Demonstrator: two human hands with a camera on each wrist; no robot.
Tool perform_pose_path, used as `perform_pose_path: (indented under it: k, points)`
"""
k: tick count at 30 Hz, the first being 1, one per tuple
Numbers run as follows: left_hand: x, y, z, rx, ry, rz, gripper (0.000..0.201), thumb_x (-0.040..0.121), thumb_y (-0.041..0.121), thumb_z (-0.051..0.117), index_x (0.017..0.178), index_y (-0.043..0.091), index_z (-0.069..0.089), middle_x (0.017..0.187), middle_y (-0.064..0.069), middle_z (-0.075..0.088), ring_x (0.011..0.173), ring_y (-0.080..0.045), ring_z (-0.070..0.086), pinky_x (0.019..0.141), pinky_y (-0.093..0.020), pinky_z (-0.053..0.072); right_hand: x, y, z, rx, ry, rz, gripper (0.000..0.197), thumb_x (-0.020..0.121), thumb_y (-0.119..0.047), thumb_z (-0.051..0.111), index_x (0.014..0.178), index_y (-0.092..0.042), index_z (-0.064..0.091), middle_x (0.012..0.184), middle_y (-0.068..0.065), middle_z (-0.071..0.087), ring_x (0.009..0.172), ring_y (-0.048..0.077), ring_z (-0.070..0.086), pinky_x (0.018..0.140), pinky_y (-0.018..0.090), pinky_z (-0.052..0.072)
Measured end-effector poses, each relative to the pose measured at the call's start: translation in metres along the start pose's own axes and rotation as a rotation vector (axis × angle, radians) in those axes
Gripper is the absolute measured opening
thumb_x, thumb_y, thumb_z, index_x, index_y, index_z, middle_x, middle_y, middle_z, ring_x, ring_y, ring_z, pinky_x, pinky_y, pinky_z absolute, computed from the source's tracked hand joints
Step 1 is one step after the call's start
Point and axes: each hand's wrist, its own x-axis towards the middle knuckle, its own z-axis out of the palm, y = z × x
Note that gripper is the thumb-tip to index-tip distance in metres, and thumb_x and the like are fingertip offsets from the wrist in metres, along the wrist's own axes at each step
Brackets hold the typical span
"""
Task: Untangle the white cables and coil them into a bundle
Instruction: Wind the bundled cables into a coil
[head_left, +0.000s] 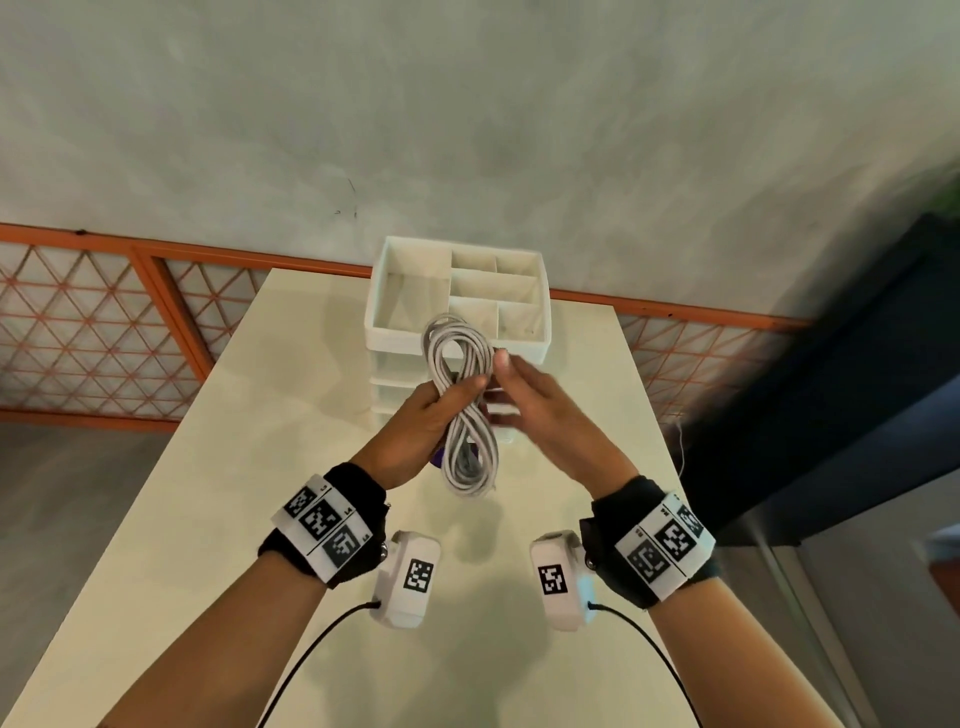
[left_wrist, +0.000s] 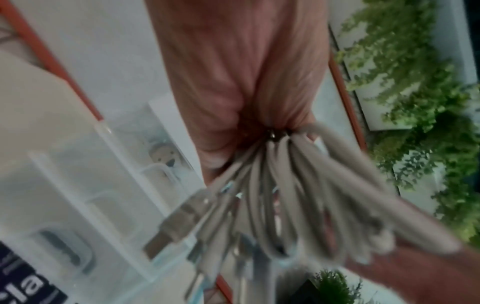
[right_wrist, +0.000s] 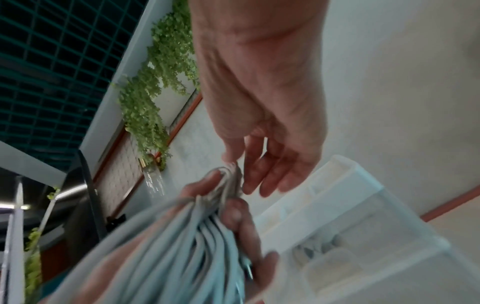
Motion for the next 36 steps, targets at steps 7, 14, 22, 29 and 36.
perform_pose_path:
  k: [7,14,22,29,36]
  points:
    - [0.001,0.007,0.001,-0.101,-0.047,0.009,0.036,0.094,0.034,0.053,0.096,0.0,0.064,0.096,-0.022,0.065,0.097,-0.038,0.063,0.095,-0.047,0.048,0.004,0.01,0.007,0.042,-0.179,0.143,0.076,0.072,-0.027,0.081,0.136,-0.018,0.042,0.129,0.005,0.061,0.12,0.017,0.058,0.106,0.042,0.045]
    - [0.0,0.02,-0.014,0.065,-0.057,0.06,0.028,0.083,0.01,0.067,0.109,0.002,0.063,0.105,-0.016,0.07,0.102,-0.022,0.067,0.087,-0.024,0.053,0.0,0.005,0.01,-0.037,-0.272,0.135,0.05,0.077,-0.015,0.074,0.124,-0.018,0.056,0.105,-0.007,0.069,0.106,0.01,0.063,0.093,0.029,0.049]
    - [-0.001,0.019,-0.005,0.07,-0.062,0.055,0.004,0.088,0.01,0.061,0.087,0.009,0.064,0.072,0.002,0.07,0.067,-0.009,0.066,0.058,-0.015,0.049,-0.009,0.01,0.021,0.115,-0.236,0.148,0.02,0.083,0.003,0.062,0.101,-0.006,0.058,0.08,0.005,0.064,0.054,0.016,0.061,0.053,0.024,0.052]
    - [-0.001,0.006,-0.009,0.033,-0.075,0.024,0.016,0.085,0.023,0.066,0.091,0.008,0.068,0.088,-0.006,0.069,0.091,-0.018,0.066,0.086,-0.028,0.051,-0.01,0.01,0.02,0.045,-0.204,0.205,0.027,0.079,-0.008,0.071,0.103,-0.018,0.06,0.088,0.014,0.059,0.065,0.021,0.062,0.057,0.029,0.051]
    - [-0.001,0.006,-0.004,-0.095,-0.084,0.021,0.02,0.081,0.017,0.064,0.1,0.011,0.069,0.096,-0.005,0.07,0.096,-0.016,0.065,0.083,-0.024,0.052,-0.011,0.012,0.02,0.006,-0.153,0.196,0.015,0.077,-0.004,0.066,0.088,-0.008,0.057,0.062,0.006,0.056,0.052,0.017,0.057,0.05,0.025,0.048]
